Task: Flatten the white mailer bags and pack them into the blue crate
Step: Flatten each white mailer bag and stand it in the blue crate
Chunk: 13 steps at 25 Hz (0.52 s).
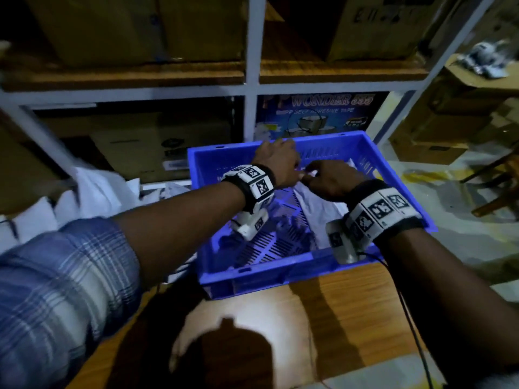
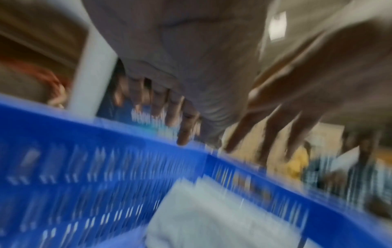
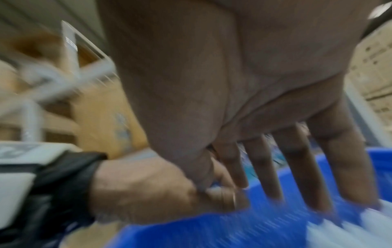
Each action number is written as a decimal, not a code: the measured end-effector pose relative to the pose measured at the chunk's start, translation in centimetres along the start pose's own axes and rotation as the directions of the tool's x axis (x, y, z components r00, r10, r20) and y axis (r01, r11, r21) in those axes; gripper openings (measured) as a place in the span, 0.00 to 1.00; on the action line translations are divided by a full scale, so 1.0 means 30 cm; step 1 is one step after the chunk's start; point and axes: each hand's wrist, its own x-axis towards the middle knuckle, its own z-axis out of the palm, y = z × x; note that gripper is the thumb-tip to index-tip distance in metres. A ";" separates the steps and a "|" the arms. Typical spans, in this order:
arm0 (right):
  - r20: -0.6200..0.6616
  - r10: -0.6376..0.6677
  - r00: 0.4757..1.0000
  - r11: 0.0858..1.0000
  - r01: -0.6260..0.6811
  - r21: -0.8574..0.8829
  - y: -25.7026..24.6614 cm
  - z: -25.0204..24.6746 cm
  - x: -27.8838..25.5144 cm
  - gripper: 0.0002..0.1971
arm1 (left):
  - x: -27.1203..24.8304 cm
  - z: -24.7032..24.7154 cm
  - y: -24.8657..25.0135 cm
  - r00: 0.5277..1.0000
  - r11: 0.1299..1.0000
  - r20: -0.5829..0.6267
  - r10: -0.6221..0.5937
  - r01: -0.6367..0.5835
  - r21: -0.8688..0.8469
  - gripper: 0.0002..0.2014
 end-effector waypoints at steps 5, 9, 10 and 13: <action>-0.413 -0.106 0.904 0.941 0.225 0.251 -0.267 0.144 -0.170 0.30 | -0.389 -0.080 -0.139 0.867 0.950 -0.436 -0.243 0.122 -0.288 0.32; -0.448 -0.185 0.875 0.873 0.355 0.333 -0.586 0.371 -0.326 0.30 | -0.801 0.022 -0.292 0.819 0.901 -0.461 -0.340 0.144 -0.409 0.29; -0.433 -0.196 0.880 0.862 0.365 0.353 -0.651 0.425 -0.356 0.30 | -0.892 0.056 -0.326 0.825 0.884 -0.427 -0.369 0.169 -0.437 0.28; -0.377 -0.243 0.894 0.837 0.389 0.384 -0.837 0.595 -0.426 0.28 | -1.154 0.159 -0.439 0.829 0.835 -0.330 -0.451 0.262 -0.484 0.26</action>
